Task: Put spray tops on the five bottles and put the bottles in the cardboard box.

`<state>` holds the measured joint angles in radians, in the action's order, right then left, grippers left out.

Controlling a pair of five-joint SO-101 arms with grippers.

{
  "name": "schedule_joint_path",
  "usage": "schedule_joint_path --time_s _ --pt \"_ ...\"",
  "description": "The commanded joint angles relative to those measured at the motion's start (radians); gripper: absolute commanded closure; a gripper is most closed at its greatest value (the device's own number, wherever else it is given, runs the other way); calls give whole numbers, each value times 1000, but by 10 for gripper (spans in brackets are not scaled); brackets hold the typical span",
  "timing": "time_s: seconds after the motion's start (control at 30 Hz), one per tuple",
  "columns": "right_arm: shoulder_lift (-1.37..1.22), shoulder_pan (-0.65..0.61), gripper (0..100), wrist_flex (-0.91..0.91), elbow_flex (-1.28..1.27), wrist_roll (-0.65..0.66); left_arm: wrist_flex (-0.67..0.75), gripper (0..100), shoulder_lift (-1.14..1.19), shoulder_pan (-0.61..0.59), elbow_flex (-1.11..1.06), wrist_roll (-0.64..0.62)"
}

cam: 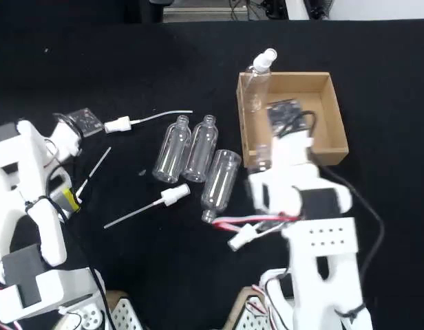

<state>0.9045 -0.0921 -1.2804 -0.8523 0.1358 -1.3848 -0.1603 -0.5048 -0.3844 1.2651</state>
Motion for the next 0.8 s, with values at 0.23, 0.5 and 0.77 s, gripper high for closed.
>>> schedule_joint_path --time_s 0.23,0.5,0.77 --pt "67 -35 988 150 -131 -11 -74 739 6 -38 114 -907" --pt "67 -37 988 161 -145 -14 -2 739 8 -39 -102 -1283" --pt "67 -37 988 161 -145 -14 261 739 6 -162 -191 -1413"
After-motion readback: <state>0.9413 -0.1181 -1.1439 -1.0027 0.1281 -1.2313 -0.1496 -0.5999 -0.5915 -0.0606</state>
